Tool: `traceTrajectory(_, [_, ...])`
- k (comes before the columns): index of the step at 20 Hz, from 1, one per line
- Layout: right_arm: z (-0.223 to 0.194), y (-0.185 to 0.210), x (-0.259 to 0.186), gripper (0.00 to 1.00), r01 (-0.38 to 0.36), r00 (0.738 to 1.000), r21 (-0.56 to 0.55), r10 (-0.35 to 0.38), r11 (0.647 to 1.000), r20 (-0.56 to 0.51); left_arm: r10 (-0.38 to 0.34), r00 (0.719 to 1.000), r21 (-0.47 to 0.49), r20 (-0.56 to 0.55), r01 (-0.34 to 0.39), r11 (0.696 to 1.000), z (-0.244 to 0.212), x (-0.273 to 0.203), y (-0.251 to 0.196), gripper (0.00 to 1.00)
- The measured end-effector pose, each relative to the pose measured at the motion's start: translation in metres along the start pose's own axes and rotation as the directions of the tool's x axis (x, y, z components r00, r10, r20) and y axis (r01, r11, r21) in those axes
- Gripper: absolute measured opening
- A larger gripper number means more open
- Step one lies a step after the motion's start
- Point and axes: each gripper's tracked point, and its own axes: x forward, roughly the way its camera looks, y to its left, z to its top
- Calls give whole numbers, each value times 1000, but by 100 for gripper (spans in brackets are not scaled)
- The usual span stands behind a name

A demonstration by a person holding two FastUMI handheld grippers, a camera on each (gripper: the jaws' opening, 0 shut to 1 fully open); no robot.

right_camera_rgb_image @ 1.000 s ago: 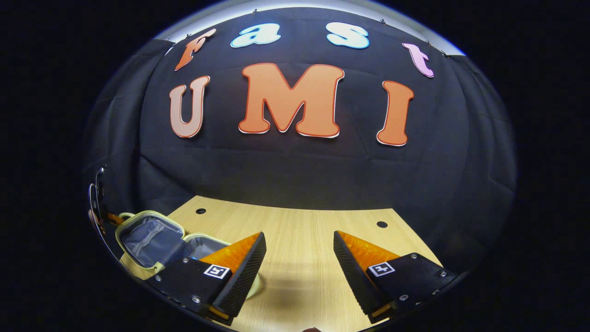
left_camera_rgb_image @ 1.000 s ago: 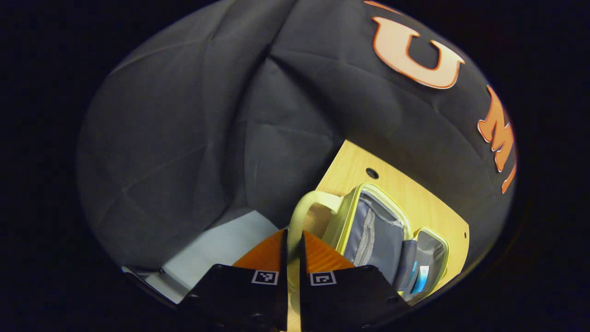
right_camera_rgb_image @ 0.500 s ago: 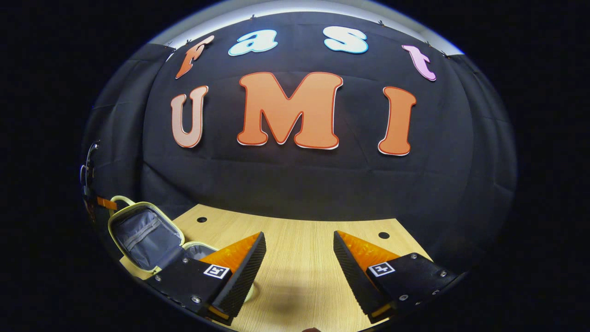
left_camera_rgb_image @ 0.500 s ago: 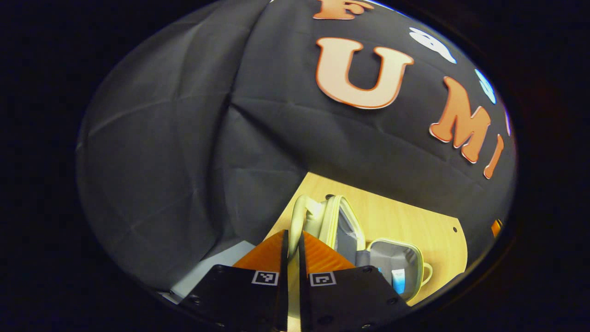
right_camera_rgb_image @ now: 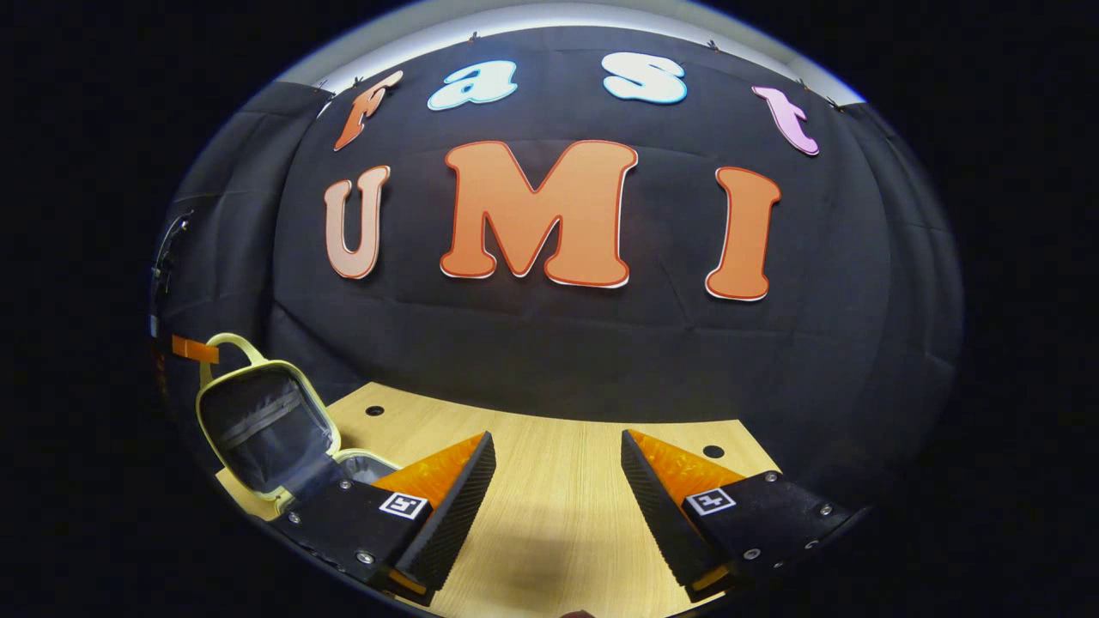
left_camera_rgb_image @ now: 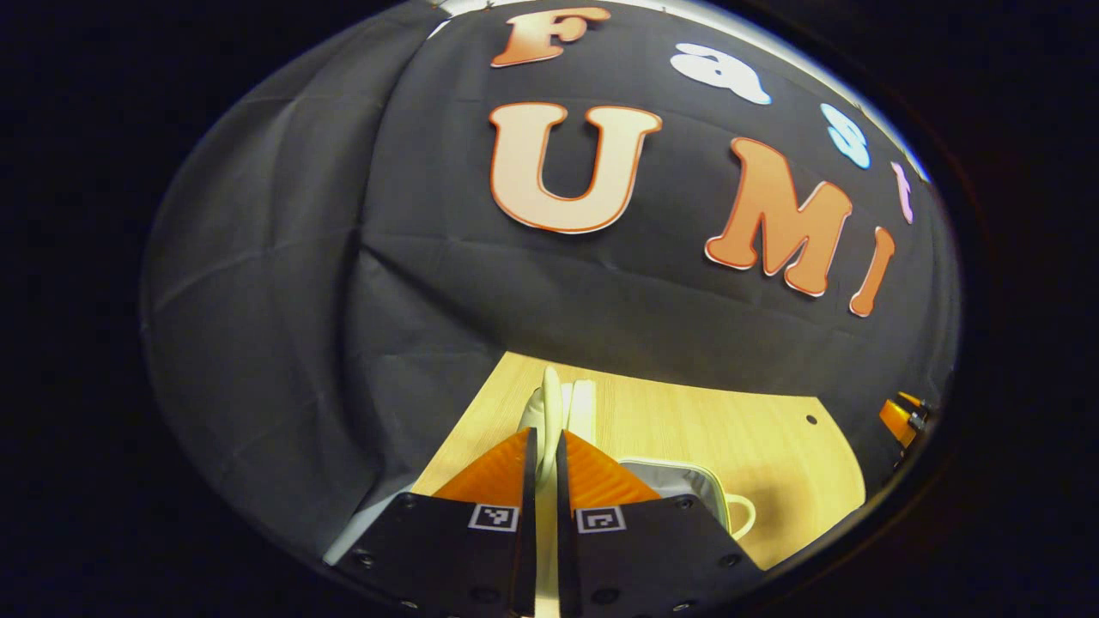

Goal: First open the suitcase, pack the skin care products into it, and then close the suitcase.

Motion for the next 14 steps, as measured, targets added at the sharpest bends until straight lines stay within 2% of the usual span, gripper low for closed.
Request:
traceTrajectory(2, [1,-6,2,94,-10,1000,3,10,1000,2,-18,1000,37,-2,18,999,3,-3,-23,10])
traceTrajectory(5, [-1,-17,-1,94,-18,1000,18,17,1000,18,-66,998,32,-1,66,997,6,-9,-58,10])
traceTrajectory(8, [-2,-25,-3,94,-23,999,19,23,1000,30,-63,998,68,-2,63,996,-1,-10,-82,10])
traceTrajectory(12, [-7,-37,-7,94,-46,999,17,45,999,28,-99,995,89,-10,100,991,-8,-14,-126,10])
traceTrajectory(14, [-8,-44,-10,94,-53,998,22,53,998,35,-80,997,135,-6,81,988,-17,-15,-142,10])
